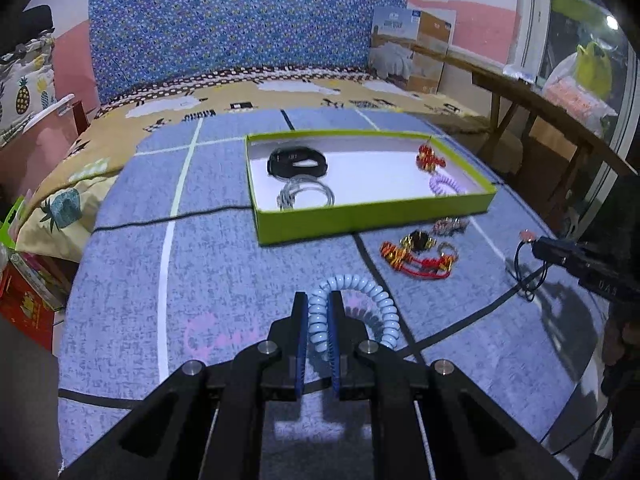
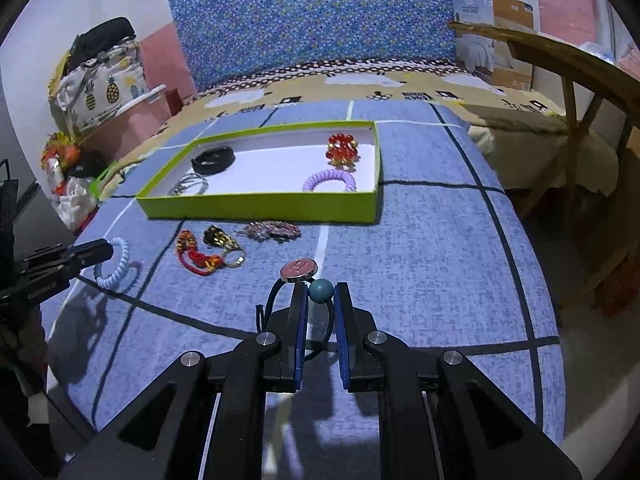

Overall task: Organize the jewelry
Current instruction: 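Grasp the light blue coiled cord with the left tool while the right tool grasps the black teal-bead hair tie, then carry the coiled cord and hair tie over the green box and open both tools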

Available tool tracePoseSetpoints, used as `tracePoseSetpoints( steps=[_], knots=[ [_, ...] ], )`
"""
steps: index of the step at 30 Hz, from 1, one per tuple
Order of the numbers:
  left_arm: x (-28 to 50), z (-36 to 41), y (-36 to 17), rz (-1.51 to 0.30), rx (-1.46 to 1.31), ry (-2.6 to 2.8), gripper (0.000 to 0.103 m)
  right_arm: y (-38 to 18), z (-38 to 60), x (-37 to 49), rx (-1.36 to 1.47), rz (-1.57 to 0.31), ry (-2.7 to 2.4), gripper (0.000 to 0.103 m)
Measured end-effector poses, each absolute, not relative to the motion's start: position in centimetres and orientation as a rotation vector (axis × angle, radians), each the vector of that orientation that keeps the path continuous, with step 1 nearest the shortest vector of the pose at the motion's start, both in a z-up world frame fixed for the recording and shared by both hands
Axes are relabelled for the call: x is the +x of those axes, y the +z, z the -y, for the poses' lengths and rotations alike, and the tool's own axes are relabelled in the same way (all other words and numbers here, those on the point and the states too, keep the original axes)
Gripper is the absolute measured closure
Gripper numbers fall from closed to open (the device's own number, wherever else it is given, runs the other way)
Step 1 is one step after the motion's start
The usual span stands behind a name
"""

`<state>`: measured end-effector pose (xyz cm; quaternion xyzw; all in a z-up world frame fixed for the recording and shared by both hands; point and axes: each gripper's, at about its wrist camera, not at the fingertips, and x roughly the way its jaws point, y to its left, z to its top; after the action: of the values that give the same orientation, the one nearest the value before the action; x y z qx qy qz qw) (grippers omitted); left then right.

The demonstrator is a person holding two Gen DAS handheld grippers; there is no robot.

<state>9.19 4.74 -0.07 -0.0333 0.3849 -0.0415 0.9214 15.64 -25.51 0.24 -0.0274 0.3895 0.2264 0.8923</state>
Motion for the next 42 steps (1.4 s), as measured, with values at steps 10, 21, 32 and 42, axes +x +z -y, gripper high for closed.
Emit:
tracePoseSetpoints(
  steps=[10,21,32,42],
  knots=[
    [10.4,-4.5,1.5,-0.760,-0.079,-0.087,0.093,2.1,24.6,16.3,-0.063,-0.767,0.487,0.090],
    [13.4,-3.3,2.6,-0.742,-0.047,-0.111,0.093,3.8,23.5,18.6,-0.069,-0.730,0.503,0.090],
    [17.8,-2.9,3.2,-0.736,-0.028,-0.122,0.093,4.4,22.3,22.9,-0.052,-0.731,0.516,0.090],
    [21.3,-2.2,1.4,-0.783,-0.024,-0.145,0.093,2.8,20.0,27.3,-0.066,-0.781,0.516,0.090]
  ],
)
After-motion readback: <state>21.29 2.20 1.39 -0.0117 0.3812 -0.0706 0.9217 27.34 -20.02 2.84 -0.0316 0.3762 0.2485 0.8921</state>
